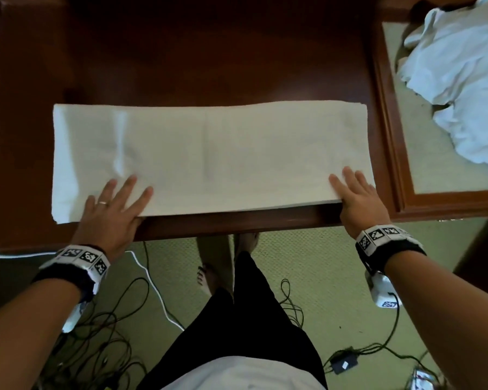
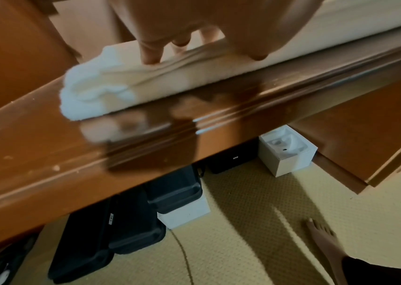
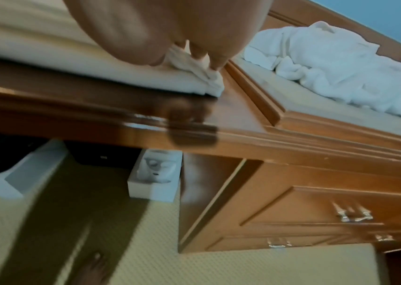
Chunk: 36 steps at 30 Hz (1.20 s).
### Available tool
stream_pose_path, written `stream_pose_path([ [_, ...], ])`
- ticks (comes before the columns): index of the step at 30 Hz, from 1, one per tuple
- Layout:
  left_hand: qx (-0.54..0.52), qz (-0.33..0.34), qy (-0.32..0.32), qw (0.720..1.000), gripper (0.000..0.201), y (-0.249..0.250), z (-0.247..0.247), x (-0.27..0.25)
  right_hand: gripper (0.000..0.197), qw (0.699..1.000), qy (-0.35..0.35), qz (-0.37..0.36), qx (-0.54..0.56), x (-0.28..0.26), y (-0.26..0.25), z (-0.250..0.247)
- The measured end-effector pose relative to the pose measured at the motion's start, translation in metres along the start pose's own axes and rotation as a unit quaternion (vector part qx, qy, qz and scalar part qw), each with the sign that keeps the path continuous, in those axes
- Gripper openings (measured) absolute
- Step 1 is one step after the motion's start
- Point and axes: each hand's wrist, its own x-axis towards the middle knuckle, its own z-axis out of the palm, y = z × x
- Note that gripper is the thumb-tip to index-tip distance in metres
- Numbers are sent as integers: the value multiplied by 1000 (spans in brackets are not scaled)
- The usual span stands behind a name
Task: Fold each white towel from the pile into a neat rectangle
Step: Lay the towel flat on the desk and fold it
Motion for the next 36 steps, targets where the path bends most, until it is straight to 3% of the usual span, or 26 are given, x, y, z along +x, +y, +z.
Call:
stream_pose_path([
  [4, -32, -3, 6, 999, 73, -5, -2, 4, 86, 999, 0, 30, -38, -6, 4, 7],
  [6, -65, 1, 26, 998, 77, -12, -6, 2, 82, 998, 34, 29, -46, -7, -18, 10],
  [9, -39, 1, 52, 998, 78, -26, -15, -2, 74, 990, 89, -104, -33, -2, -68, 17],
  [11, 4, -17, 38, 999, 75, -42, -21, -9, 64, 978, 85, -190, -28, 0, -88, 26],
  [12, 16, -39, 22, 999, 73, -49, -24, -14, 59, 977, 75, -200, -18, -1, -92, 27],
  [16, -10, -117, -36, 992, 52, -54, -35, -22, 54, 983, 77, -164, 11, -3, -102, 13],
  [21, -41, -82, 56, 994, 64, -15, -59, 22, 45, 980, 117, -151, 49, 28, -158, -6],
  [27, 3, -29, -63, 998, 75, 37, -34, 72, 62, 984, 18, -169, -58, 50, -209, 10],
  [30, -4, -118, -73, 990, 75, 3, -17, 65, 68, 985, -25, -154, -74, 62, -198, 17],
  [32, 2, -141, -79, 987, 75, -17, -15, 58, 70, 988, -30, -137, -70, 67, -171, 16],
  [36, -1, -164, -78, 983, 75, -17, -20, 63, 70, 998, -36, -8, -45, 60, -81, 1],
])
